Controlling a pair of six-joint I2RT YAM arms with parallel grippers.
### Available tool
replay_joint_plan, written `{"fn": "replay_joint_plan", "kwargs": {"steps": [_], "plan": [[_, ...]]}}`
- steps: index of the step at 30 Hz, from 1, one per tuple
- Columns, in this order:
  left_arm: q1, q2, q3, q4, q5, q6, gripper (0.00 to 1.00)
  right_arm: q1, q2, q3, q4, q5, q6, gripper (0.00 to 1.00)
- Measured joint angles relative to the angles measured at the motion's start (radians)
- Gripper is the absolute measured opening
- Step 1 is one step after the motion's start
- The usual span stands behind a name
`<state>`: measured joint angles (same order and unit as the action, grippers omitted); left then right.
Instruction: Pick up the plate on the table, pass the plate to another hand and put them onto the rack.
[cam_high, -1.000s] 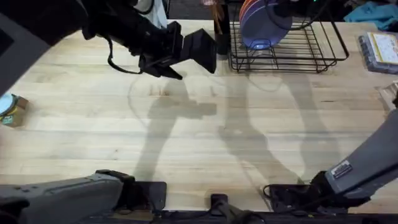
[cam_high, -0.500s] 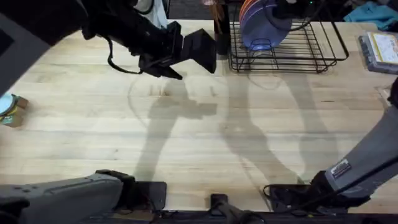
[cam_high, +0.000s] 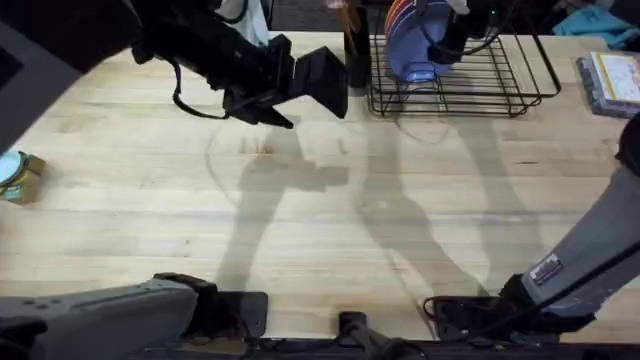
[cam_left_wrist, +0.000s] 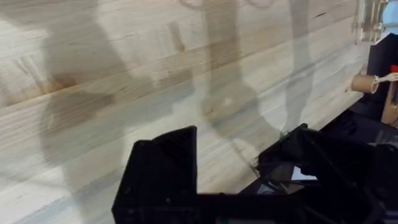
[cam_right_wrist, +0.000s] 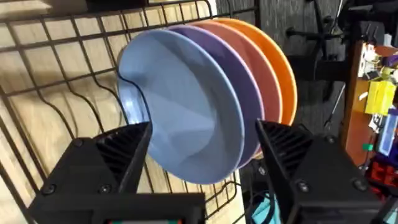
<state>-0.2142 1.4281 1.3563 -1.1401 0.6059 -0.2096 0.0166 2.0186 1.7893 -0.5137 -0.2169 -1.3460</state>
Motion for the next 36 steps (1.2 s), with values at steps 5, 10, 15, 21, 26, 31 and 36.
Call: {"fn": "replay_joint_plan", "kwargs": {"steps": [5, 10, 15, 21, 26, 31, 36], "plan": [[0.000, 0.000, 0.000, 0.000, 0.000, 0.000, 0.993, 0.000, -0.011, 0.000, -0.009, 0.000, 0.015, 0.992], [0.000, 0.000, 0.000, 0.000, 0.000, 0.000, 0.993, 0.000, -0.063, 0.000, -0.055, 0.000, 0.029, 0.992], [0.000, 0.000, 0.000, 0.000, 0.000, 0.000, 0.993, 0.000, -0.131, 0.000, -0.148, 0.011, 0.071, 0.992], [0.000, 0.000, 0.000, 0.011, -0.002, 0.000, 0.993, 0.000, -0.217, 0.000, -0.241, 0.093, 0.215, 0.992], [0.000, 0.000, 0.000, 0.026, -0.066, 0.000, 0.993, 0.000, -0.361, 0.000, -0.437, 0.140, 0.459, 0.992], [0.000, 0.000, 0.000, 0.076, -0.146, 0.000, 0.993, 0.000, -0.453, 0.000, -0.607, 0.162, 0.597, 0.992], [0.000, 0.000, 0.000, 0.156, -0.242, 0.000, 0.993, 0.000, -0.520, 0.000, -0.644, 0.203, 0.758, 0.992]]}}
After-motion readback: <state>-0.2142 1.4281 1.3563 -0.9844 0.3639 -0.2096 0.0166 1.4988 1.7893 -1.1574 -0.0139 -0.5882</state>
